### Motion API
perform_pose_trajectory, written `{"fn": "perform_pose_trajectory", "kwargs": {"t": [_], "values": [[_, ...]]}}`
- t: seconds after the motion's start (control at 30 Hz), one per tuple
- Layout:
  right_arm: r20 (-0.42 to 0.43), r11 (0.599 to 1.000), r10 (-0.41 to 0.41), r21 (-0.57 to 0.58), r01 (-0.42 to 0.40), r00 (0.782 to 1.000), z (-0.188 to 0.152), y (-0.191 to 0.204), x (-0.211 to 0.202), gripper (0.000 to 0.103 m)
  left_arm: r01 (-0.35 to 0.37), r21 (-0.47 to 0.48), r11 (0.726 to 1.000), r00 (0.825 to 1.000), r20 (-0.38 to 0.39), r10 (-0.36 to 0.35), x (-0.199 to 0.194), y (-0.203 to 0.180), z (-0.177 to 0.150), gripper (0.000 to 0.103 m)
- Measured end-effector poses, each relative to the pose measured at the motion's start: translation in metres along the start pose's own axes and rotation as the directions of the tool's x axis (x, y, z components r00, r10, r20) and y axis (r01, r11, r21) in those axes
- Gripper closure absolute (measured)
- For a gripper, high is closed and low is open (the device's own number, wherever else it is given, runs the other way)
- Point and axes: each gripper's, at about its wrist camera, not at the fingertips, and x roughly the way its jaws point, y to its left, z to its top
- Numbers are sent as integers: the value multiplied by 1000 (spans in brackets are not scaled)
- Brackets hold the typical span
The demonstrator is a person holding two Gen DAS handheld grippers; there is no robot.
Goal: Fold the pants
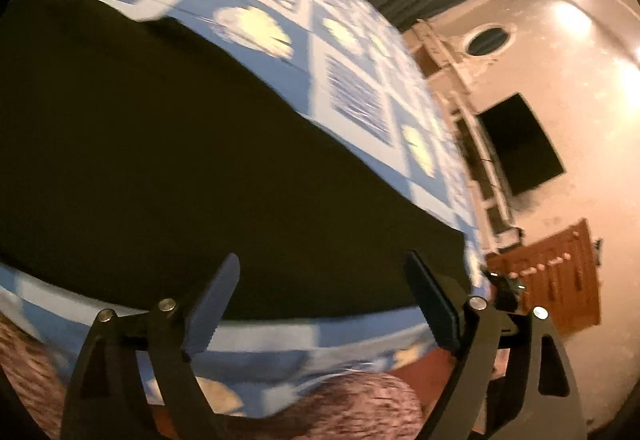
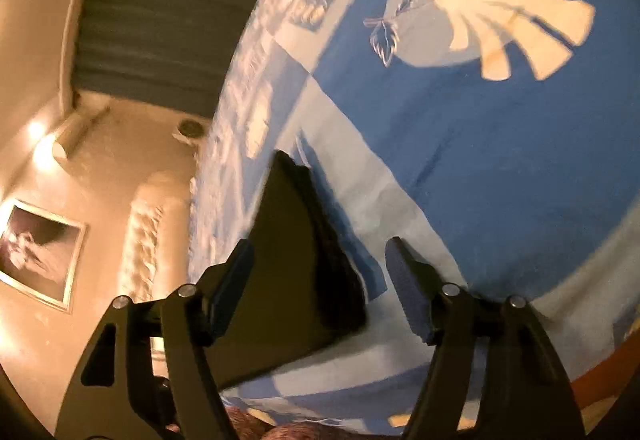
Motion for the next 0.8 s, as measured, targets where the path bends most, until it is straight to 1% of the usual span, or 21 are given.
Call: {"fn": "perform_pose_trajectory", "kwargs": {"t": [0.03, 0.1, 0.13, 0.17, 0.27, 0.3, 0.33, 0.37, 0.4, 0.43, 0.5, 0.53, 0.6, 0.63, 0.7, 0.73, 0.77, 0.8], "values": [[-29, 1000, 20, -19, -20, 999, 1, 4, 4, 24, -30, -6, 1000, 999, 17, 30, -5, 9, 5, 19], [-103, 998, 40, -50, -46, 994, -1, 11, 12, 23, -70, -22, 997, 997, 29, 70, -12, 29, 9, 19], [-148, 996, 43, -71, -53, 988, -5, 15, 18, 23, -84, -35, 996, 996, 23, 85, -13, 37, 12, 19], [-172, 994, 39, -90, -55, 984, -7, 19, 23, 23, -91, -48, 995, 996, 20, 92, -14, 44, 12, 19], [-178, 995, 29, -85, -45, 984, -7, 23, 27, 24, -107, -100, 989, 994, 22, 110, -17, 64, 16, 19], [-178, 996, 24, -77, -38, 984, -6, 24, 30, 38, -108, -107, 988, 994, 21, 111, -17, 65, 16, 19], [-210, 997, 22, -63, -36, 977, -9, 22, 35, 70, -113, -115, 987, 993, 17, 115, -16, 69, 16, 19], [-237, 998, 19, -59, -34, 971, -12, 23, 41, 79, -116, -118, 986, 993, 15, 118, -16, 70, 16, 19], [-227, 996, -27, -84, 8, 973, -14, 26, 41, 79, -115, -117, 986, 993, 13, 118, -15, 71, 16, 19], [-197, 990, -91, -126, 67, 976, -12, 31, 39, 80, -116, -109, 987, 993, 11, 118, -15, 71, 17, 19], [-136, 983, -131, -149, 111, 982, -5, 29, 27, 82, -130, -88, 988, 991, 14, 132, -19, 69, 18, 19], [-113, 980, -166, -129, 151, 980, 0, 17, 21, 92, -132, -78, 988, 991, 21, 134, -22, 68, 19, 19], [-126, 997, -73, -13, 72, 989, 0, -8, 20, 93, -130, -61, 990, 991, 36, 132, -28, 69, 22, 19], [-126, 998, -63, -21, 61, 990, -1, -9, 20, 92, -145, -48, 988, 988, 42, 147, -31, 71, 25, 19], [-118, 997, -60, -57, 53, 991, -3, -2, 19, 90, -170, -45, 984, 984, 46, 172, -34, 78, 31, 19], [-113, 997, -58, -47, 53, 992, -3, -2, 17, 86, -181, -52, 982, 982, 51, 183, -37, 84, 35, 19], [-91, 997, -78, -38, 74, 993, -3, 0, 11, 84, -191, -58, 980, 979, 59, 195, -39, 89, 39, 19], [-63, 995, -94, -43, 92, 994, 1, 2, 6, 75, -204, -62, 977, 976, 66, 208, -43, 93, 42, 19]]}}
